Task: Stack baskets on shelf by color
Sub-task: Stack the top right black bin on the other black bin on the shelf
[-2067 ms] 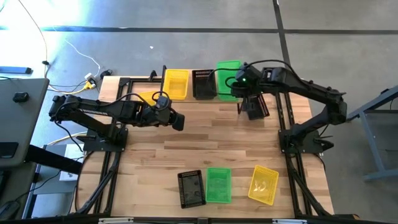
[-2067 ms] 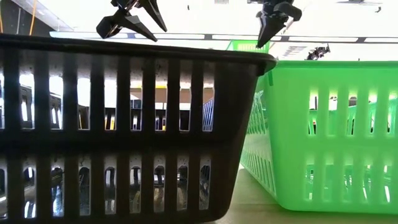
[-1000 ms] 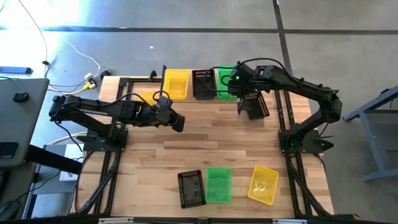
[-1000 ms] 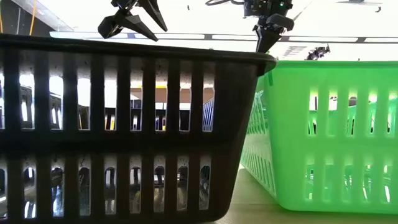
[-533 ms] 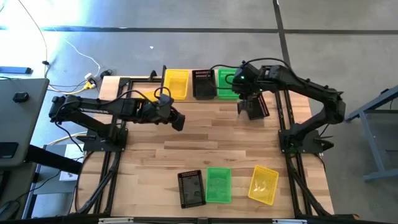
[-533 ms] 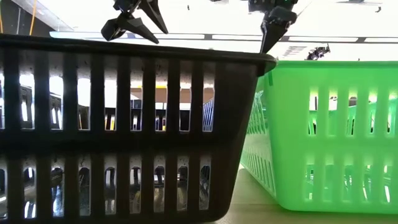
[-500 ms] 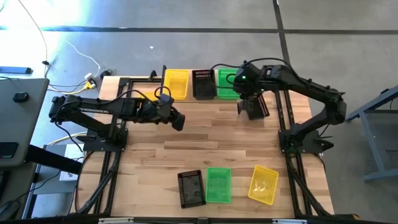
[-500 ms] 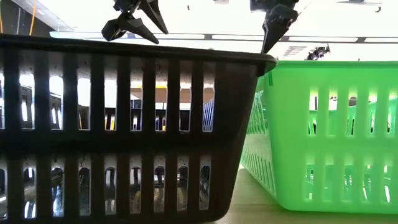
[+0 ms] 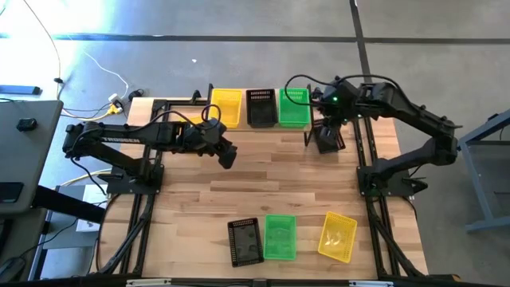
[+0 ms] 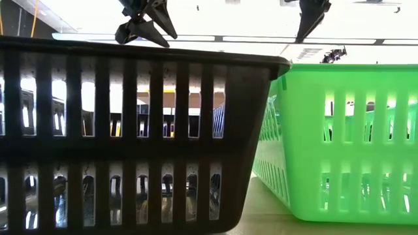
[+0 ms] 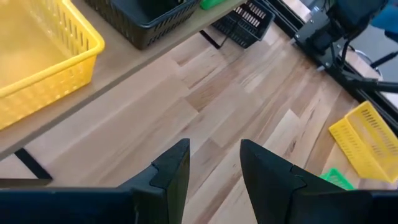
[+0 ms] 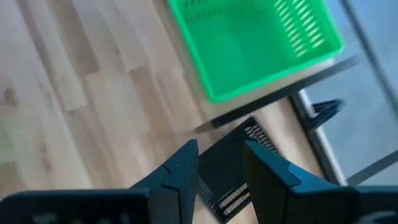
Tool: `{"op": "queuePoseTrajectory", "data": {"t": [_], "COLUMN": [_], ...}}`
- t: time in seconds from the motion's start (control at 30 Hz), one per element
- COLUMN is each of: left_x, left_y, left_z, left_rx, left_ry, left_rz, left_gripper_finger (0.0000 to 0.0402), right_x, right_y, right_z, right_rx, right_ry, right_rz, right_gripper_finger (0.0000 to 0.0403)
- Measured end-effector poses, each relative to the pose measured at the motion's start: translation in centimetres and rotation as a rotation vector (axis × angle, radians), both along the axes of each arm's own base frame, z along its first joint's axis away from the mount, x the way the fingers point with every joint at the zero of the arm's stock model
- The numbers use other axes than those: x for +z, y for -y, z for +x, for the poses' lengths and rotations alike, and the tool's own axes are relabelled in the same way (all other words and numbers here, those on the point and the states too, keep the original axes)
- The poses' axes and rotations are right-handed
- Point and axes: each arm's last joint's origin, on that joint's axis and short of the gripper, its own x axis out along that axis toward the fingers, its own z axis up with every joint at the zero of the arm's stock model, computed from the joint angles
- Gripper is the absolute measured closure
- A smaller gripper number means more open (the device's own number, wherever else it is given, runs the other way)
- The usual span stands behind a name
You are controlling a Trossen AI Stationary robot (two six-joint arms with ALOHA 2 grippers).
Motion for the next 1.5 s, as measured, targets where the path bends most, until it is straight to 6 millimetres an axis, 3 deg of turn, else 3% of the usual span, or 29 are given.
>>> {"op": "queuePoseTrajectory", "data": {"t": [0.47, 0.87, 1.2, 1.5], "left_x": [0.0, 0.0, 0.0, 0.0], "left_y": [0.0, 0.1, 0.1, 0.1], "left_z": [0.0, 0.0, 0.0, 0.0], "left_rx": [-0.031, -0.031, -0.031, -0.032], "left_ry": [-0.018, -0.010, -0.010, -0.010], "left_rz": [0.028, 0.005, 0.005, 0.005], "left_gripper_finger": [0.0271, 0.0271, 0.0271, 0.0271], "right_x": [-0.9, -6.9, -11.9, -15.4], "right_y": [-2.3, -3.9, -3.9, -3.9], "right_z": [-0.9, -3.8, -3.2, -3.4], "right_rx": [-0.068, 0.017, 0.236, 0.278], "right_ry": [-0.138, -0.098, -0.084, -0.153], "right_rz": [0.025, 0.020, -0.040, -0.054], "right_gripper_finger": [0.0311, 0.0311, 0.0311, 0.0311]}}
